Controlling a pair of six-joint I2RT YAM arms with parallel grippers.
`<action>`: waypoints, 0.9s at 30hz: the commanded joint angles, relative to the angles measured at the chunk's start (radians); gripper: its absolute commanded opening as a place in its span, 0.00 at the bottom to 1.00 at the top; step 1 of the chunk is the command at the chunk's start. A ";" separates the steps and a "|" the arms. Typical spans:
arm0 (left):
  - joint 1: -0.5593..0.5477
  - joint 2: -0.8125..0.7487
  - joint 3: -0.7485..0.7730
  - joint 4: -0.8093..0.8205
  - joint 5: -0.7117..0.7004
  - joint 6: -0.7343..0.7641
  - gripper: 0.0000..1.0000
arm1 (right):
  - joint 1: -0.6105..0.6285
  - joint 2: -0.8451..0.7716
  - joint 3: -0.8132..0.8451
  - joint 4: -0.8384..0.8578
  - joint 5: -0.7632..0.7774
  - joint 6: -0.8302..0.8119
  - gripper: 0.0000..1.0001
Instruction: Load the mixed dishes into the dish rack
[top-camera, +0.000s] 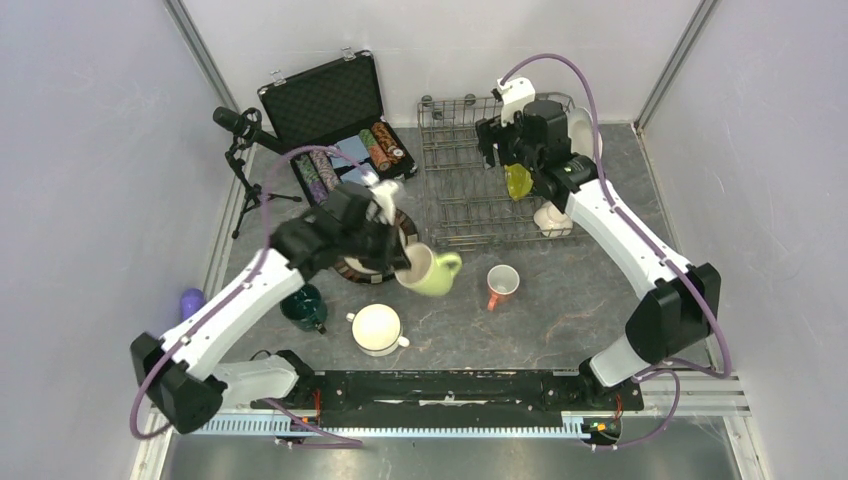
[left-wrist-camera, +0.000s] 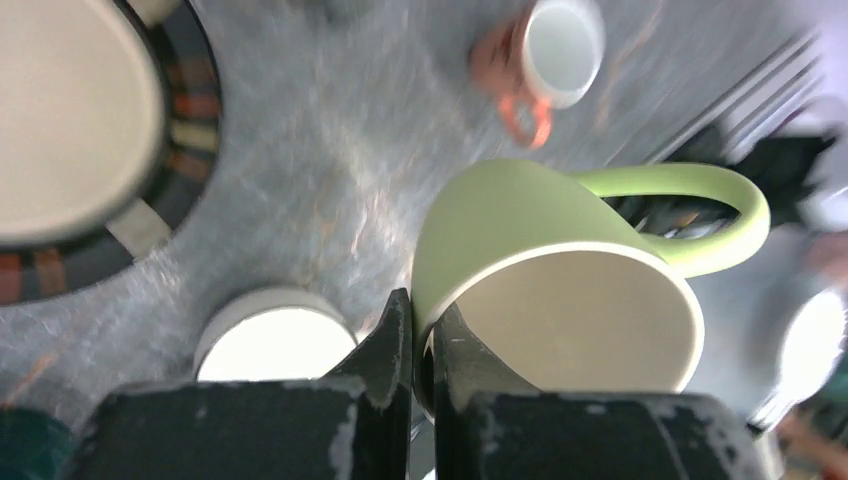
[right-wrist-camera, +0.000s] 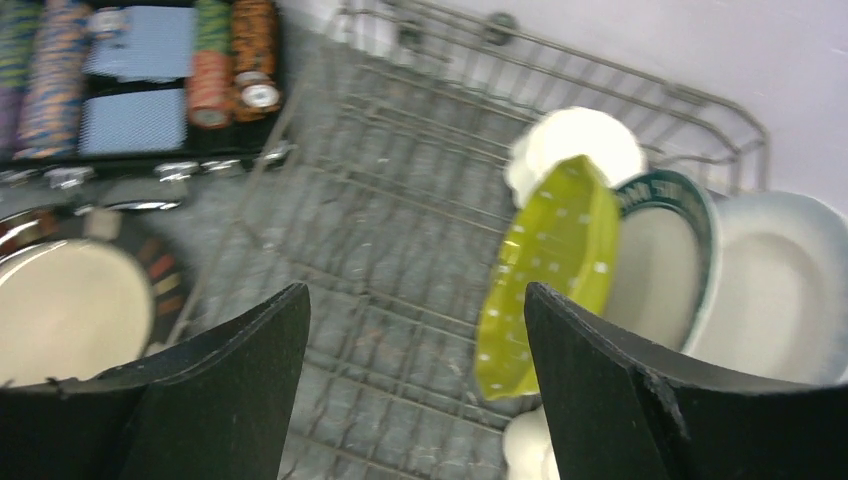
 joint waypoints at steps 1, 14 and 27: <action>0.221 -0.085 0.113 0.165 0.311 -0.102 0.02 | -0.012 -0.106 -0.057 0.128 -0.314 0.017 0.84; 0.455 0.005 0.071 0.713 0.585 -0.591 0.02 | -0.068 -0.261 -0.280 0.321 -0.469 0.199 0.84; 0.473 0.037 -0.015 1.016 0.676 -0.823 0.02 | -0.102 -0.497 -0.623 0.690 -0.911 0.467 0.89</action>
